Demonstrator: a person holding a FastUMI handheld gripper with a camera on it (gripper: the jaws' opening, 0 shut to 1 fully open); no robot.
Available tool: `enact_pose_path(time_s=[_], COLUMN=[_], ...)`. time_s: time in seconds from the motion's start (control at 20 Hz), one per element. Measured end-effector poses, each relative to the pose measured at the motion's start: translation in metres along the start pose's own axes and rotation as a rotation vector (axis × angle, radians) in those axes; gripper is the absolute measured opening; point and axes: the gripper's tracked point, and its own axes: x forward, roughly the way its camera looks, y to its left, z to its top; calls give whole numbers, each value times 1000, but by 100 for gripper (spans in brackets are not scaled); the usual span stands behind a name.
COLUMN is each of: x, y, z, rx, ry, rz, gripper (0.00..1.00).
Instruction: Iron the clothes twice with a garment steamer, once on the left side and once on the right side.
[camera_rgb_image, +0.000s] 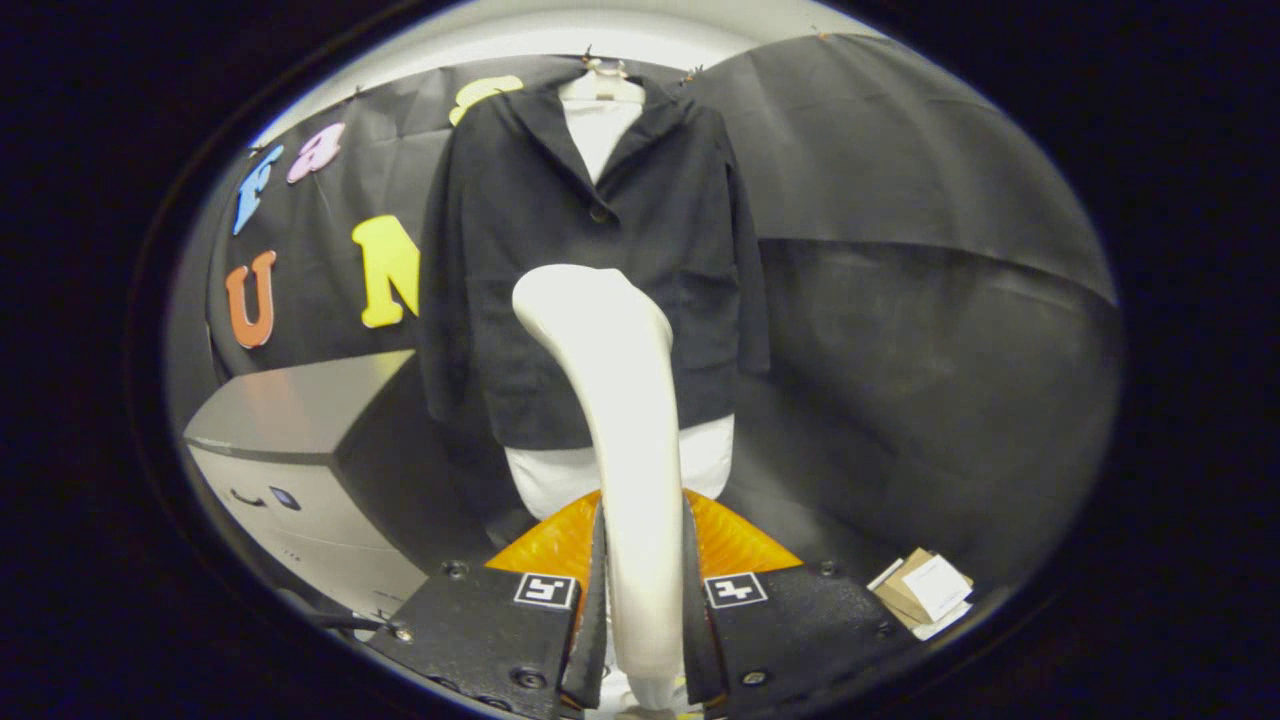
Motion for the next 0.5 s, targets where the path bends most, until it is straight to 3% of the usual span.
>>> enact_pose_path(time_s=[0.5], x=[-135], y=[50], z=[66], rx=[-16], ry=[-213], rz=[51], gripper=[34])
